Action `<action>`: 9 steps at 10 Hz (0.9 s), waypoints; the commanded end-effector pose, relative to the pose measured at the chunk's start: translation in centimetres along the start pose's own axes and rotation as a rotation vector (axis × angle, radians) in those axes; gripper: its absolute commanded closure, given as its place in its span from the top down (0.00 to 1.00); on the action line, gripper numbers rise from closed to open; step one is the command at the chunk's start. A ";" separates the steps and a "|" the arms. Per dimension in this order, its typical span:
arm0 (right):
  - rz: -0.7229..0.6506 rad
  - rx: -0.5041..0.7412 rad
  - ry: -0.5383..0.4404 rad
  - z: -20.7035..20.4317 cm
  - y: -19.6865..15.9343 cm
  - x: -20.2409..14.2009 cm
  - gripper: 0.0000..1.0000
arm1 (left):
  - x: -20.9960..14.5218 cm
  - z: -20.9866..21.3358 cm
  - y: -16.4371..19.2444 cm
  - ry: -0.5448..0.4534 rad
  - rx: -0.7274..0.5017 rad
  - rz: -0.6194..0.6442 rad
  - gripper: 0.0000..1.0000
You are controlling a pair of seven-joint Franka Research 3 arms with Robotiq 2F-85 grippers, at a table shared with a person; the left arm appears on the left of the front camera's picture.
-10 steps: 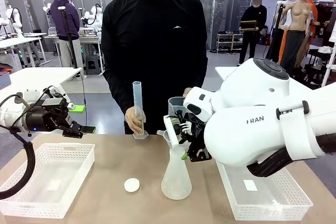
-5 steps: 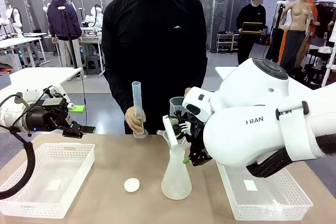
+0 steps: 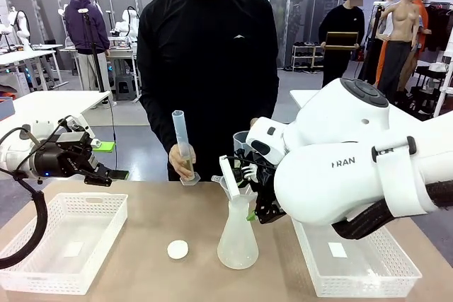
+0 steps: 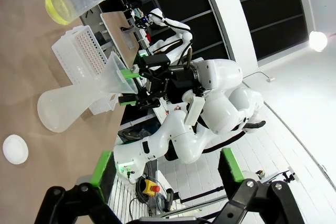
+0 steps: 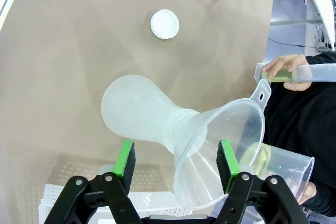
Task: Prepare the solutions needed for the experiment.
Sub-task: Once the solution is in the Big flask , pick up the Plastic Funnel and place it back into the right Organizing basket.
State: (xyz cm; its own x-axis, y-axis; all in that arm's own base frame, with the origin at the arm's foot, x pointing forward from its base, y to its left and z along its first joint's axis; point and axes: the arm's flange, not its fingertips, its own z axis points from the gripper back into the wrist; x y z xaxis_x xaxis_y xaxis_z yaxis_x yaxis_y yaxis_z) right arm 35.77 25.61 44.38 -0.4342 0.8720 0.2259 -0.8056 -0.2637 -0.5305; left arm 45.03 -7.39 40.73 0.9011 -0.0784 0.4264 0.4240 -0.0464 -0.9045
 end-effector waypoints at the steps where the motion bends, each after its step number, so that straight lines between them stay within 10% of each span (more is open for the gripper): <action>1: 0.000 0.000 0.000 0.0 0.0 0.0 0.78 | -0.2 -0.1 -0.2 -0.002 0.006 -0.003 1.00; 5: -0.040 -0.136 -0.027 6.7 -2.2 -1.1 0.78 | -0.2 -0.1 -0.2 -0.002 0.006 -0.003 1.00; 9: -0.404 0.070 -0.200 9.3 -4.7 -8.2 0.78 | -0.2 -0.1 -0.2 -0.002 0.006 -0.003 1.00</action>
State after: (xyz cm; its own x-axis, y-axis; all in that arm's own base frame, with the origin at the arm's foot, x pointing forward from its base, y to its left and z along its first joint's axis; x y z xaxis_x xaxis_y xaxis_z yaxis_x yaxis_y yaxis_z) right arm 37.79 17.28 52.05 -0.2499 0.8463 0.4705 -0.9056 -0.0322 -0.4230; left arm 45.03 -7.39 40.73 0.9011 -0.0784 0.4265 0.4241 -0.0463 -0.9044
